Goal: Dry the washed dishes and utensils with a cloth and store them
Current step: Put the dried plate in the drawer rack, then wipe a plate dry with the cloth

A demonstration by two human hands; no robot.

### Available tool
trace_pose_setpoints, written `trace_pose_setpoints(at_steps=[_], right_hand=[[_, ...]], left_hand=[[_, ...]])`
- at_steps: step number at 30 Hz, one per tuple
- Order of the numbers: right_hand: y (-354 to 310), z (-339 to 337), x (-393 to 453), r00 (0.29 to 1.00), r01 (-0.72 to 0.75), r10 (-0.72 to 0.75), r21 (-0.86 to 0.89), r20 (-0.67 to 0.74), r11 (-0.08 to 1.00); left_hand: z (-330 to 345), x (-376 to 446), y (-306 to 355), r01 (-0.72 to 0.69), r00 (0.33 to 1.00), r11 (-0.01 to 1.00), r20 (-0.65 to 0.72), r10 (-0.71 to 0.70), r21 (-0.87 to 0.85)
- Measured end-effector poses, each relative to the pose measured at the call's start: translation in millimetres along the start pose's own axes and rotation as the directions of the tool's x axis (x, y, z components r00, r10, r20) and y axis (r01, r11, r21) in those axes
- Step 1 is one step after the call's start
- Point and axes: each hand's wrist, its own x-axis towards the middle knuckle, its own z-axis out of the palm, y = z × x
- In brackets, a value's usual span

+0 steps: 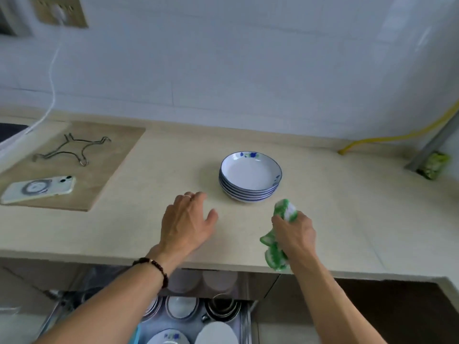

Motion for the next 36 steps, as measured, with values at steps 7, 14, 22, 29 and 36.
trace_pose_setpoints(at_steps=[7,14,22,29,36], right_hand=[[-20,-30,137,0.999,0.005,-0.005,0.003,0.044,1.000],[-46,-8,220,0.965,0.087,-0.047,-0.149,0.257,0.985],[-51,6,242,0.918,0.214,-0.090,-0.291,0.386,0.933],[-51,2,241,0.916,0.241,-0.126,-0.270,0.382,0.932],[-52,-28,220,0.942,0.157,-0.120,-0.093,0.314,0.983]], left_hand=[[40,100,57,0.340,0.938,0.915,0.141,-0.315,-0.216],[81,159,63,0.581,0.808,0.739,0.131,-0.575,-0.342],[90,166,59,0.613,0.788,0.758,0.104,-0.607,-0.223],[80,157,68,0.596,0.792,0.734,0.090,-0.603,-0.324],[53,145,90,0.508,0.840,0.713,0.092,-0.535,-0.484]])
